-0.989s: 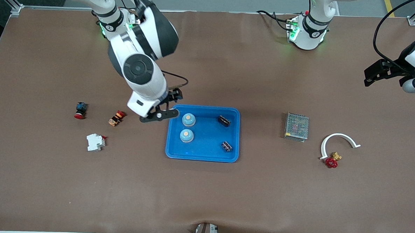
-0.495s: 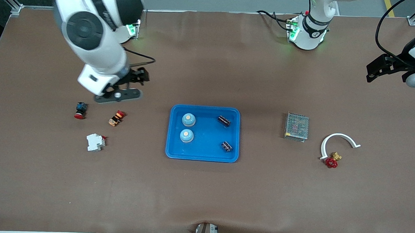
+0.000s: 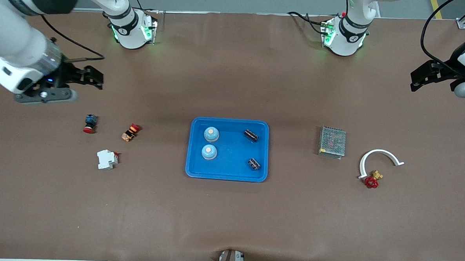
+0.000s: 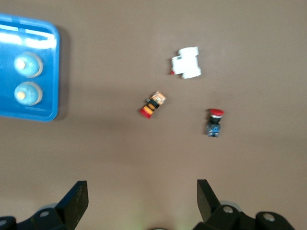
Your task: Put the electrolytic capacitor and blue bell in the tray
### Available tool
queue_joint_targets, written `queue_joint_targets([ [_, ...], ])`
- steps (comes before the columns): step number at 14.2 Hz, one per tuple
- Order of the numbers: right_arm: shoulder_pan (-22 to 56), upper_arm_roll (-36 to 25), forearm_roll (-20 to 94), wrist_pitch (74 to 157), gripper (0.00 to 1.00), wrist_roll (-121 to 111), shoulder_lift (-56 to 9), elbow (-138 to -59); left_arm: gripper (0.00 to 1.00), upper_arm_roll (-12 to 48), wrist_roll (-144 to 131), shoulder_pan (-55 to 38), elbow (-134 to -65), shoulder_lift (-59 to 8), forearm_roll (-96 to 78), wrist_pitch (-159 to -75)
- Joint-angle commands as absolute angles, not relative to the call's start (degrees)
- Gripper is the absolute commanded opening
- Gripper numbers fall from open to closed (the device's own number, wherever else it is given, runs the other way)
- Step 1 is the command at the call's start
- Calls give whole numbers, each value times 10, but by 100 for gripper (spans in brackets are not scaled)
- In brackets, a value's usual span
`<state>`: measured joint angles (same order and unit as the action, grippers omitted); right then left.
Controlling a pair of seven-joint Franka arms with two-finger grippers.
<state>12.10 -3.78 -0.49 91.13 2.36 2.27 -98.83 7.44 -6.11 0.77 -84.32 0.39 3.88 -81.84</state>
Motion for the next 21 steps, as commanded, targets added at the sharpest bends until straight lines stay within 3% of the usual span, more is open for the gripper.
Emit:
queue_joint_targets([
  [1,84,-27,-6,980,100,18,107,-1102,100,76,-61,11,-852,17,38,-813],
  [5,39,-28,-6,992,100,19,97,-1070,100,74,-60,11,-852,17,38,-813],
  [14,8,-27,-15,991,100,13,-32,-908,100,74,-60,11,-852,15,39,-813],
  [21,-6,-26,-6,962,100,0,-5,-907,100,75,-57,10,-852,14,39,-813],
])
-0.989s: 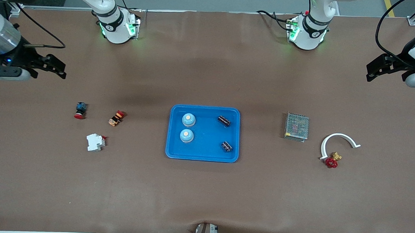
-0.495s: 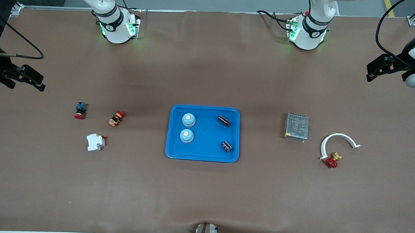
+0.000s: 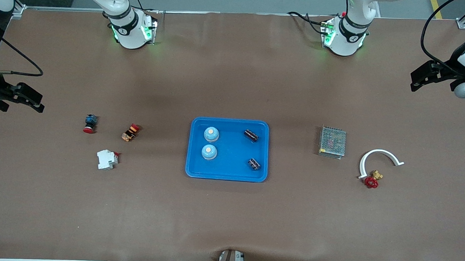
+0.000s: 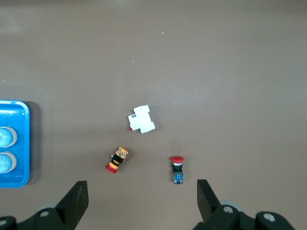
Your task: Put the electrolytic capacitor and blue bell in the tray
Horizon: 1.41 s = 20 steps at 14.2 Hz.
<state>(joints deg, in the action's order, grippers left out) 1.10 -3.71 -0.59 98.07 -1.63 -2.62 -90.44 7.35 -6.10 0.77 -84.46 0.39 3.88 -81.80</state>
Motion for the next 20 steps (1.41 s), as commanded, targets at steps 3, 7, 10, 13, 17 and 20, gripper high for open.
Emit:
queue_joint_targets([
  [3,-6,-26,-6,991,100,-2,25,-948,100,76,-61,10,-852,14,39,-813],
  [7,-2,-25,-6,1002,100,-7,52,-976,100,76,-62,10,-852,15,39,-813],
  [10,-4,-25,-5,1012,100,-15,52,-977,100,76,-60,10,-850,15,39,-813],
  [13,-4,-25,-5,1012,100,-19,50,-976,100,76,-60,10,-849,15,39,-813],
  [17,-4,-25,-5,1011,100,-19,49,-975,100,76,-54,10,-846,12,39,-813],
  [20,-4,-25,-5,1011,100,-19,49,-974,100,76,-53,10,-839,10,39,-813],
])
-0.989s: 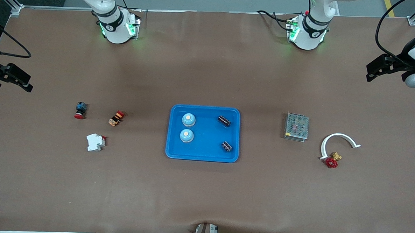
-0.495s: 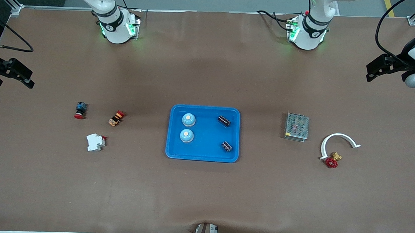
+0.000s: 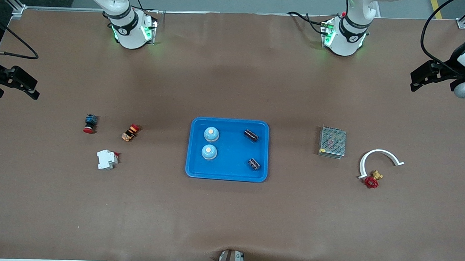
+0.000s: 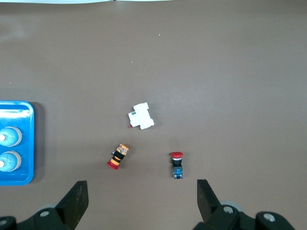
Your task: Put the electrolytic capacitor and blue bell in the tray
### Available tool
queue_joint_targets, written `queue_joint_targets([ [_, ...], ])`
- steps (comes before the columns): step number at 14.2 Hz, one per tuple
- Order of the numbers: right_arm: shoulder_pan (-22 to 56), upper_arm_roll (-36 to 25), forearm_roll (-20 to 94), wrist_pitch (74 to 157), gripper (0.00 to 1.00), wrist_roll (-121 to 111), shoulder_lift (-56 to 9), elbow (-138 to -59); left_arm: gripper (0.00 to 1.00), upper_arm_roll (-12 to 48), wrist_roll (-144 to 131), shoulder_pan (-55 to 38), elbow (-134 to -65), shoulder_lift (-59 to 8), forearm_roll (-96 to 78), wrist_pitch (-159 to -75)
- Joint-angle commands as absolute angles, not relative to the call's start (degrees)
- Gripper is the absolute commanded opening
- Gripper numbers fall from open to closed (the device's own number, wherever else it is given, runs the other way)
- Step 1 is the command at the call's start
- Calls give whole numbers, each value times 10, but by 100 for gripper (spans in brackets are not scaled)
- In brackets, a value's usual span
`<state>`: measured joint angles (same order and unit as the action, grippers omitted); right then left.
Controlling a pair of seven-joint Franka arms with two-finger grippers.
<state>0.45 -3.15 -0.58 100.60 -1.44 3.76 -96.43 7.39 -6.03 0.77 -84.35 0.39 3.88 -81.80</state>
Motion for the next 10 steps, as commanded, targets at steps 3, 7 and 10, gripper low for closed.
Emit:
queue_joint_targets([
  [3,-4,-25,-5,1009,100,-19,49,-974,100,75,-51,11,-833,8,38,-814],
  [7,-4,-25,-5,1008,100,-19,48,-974,100,76,-48,11,-833,9,29,-814],
  [10,-4,-25,-5,1008,100,-19,48,-974,100,78,-48,10,-833,10,28,-813],
])
